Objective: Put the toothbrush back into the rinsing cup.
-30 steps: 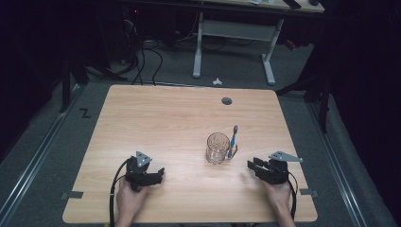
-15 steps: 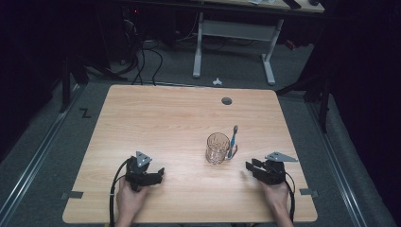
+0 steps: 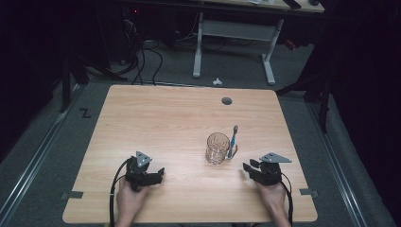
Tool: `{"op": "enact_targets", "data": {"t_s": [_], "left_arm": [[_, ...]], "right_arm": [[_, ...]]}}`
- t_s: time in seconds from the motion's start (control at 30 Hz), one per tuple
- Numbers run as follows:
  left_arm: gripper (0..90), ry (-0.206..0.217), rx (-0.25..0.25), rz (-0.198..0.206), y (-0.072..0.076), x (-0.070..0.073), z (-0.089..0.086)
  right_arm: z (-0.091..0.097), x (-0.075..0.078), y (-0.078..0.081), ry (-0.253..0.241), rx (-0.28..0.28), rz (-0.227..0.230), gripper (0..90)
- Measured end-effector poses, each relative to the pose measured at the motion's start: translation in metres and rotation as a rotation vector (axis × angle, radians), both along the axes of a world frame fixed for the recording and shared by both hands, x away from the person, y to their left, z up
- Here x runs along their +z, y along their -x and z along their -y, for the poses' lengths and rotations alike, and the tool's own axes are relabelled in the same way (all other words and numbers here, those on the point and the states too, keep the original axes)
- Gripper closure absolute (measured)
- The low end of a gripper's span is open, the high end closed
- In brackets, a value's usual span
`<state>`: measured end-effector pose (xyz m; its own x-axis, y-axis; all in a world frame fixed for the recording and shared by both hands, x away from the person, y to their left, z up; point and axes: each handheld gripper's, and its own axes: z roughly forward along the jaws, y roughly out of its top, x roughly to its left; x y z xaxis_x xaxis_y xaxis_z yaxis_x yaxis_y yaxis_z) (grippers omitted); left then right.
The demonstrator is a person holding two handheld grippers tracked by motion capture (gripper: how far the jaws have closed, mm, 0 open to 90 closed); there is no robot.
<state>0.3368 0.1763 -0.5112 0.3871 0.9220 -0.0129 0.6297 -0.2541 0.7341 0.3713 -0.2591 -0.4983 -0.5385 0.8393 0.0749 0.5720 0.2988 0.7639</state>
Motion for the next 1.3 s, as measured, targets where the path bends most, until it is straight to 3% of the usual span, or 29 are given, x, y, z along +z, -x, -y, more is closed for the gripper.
{"op": "enact_targets", "data": {"t_s": [0.37,0.8,1.0,1.3], "left_arm": [[15.6,0.0,0.0,0.0,0.0,0.0,0.0],[15.6,0.0,0.0,0.0,0.0,0.0,0.0],[15.6,0.0,0.0,0.0,0.0,0.0,0.0],[15.6,0.0,-0.001,0.0,0.0,0.0,0.0]], "right_arm": [[-0.007,-0.003,0.0,0.044,0.008,0.009,59.4],[-0.012,-0.006,-0.001,0.062,0.005,0.005,58.0],[-0.017,-0.006,0.001,0.104,0.009,0.022,51.3],[-0.024,-0.007,0.003,0.106,-0.019,0.017,45.4]]}}
